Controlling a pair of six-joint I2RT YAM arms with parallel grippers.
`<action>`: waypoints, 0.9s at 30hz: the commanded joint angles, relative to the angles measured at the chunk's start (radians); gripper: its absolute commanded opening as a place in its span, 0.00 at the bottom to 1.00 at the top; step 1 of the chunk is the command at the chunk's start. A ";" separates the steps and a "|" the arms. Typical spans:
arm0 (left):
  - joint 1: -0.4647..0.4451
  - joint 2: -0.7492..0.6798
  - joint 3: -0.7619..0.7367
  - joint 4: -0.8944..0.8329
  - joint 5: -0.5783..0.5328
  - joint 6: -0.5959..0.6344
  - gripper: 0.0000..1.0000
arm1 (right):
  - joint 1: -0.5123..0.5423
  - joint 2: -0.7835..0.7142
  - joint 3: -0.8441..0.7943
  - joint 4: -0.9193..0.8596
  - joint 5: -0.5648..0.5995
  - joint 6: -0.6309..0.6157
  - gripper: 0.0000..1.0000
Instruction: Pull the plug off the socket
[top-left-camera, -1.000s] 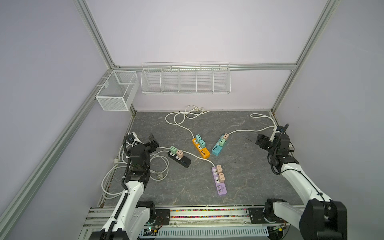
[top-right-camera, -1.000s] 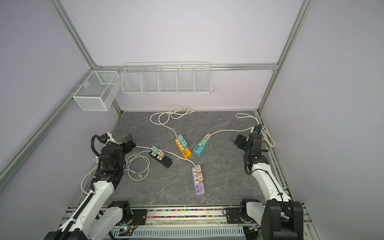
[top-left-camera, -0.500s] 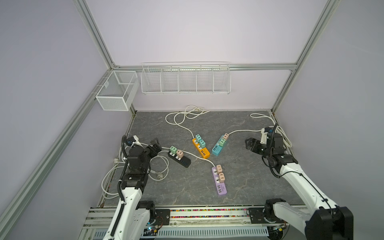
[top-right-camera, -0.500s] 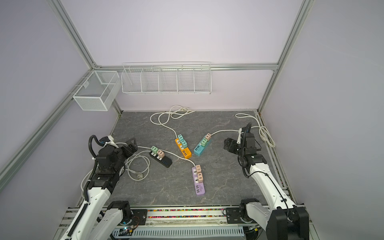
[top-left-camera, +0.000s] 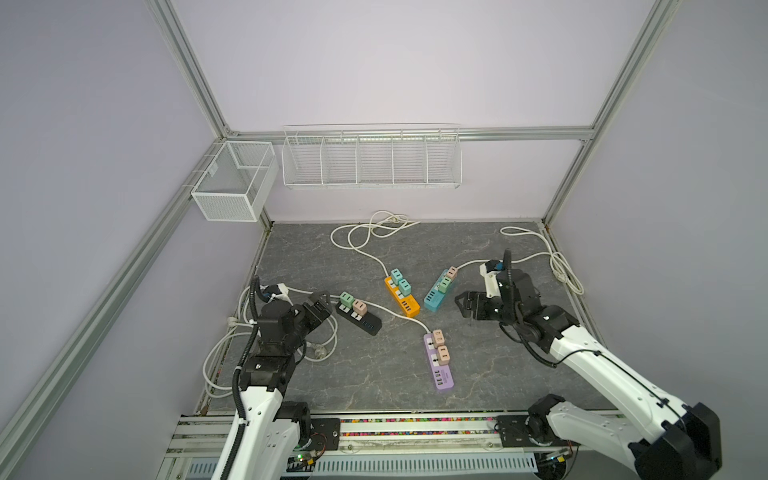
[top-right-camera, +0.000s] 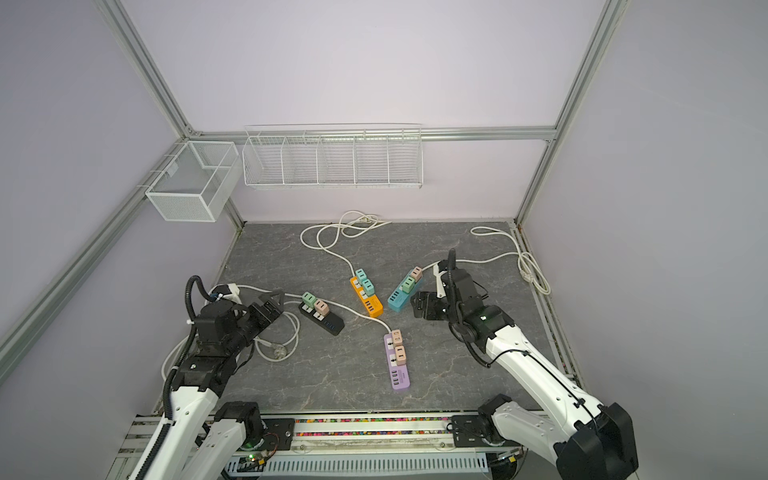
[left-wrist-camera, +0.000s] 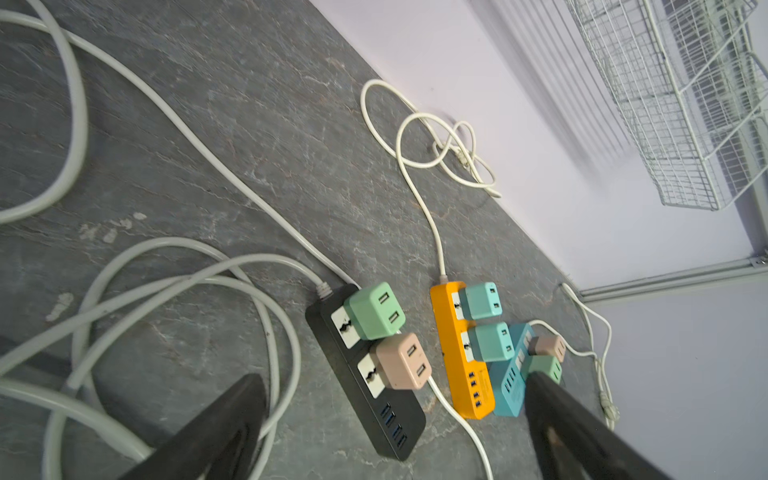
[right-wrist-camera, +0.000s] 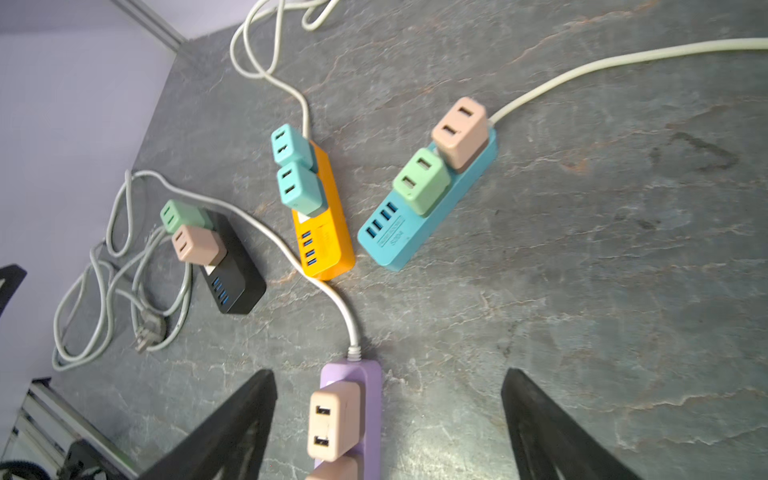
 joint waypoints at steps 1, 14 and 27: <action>-0.042 -0.013 -0.009 -0.082 0.017 -0.046 0.95 | 0.100 0.069 0.079 -0.072 0.075 0.002 0.88; -0.074 -0.043 -0.070 -0.165 0.028 -0.101 0.81 | 0.392 0.376 0.299 -0.052 0.127 -0.058 0.88; -0.086 0.055 -0.131 -0.039 0.053 -0.137 0.73 | 0.444 0.665 0.437 0.061 0.010 -0.135 0.88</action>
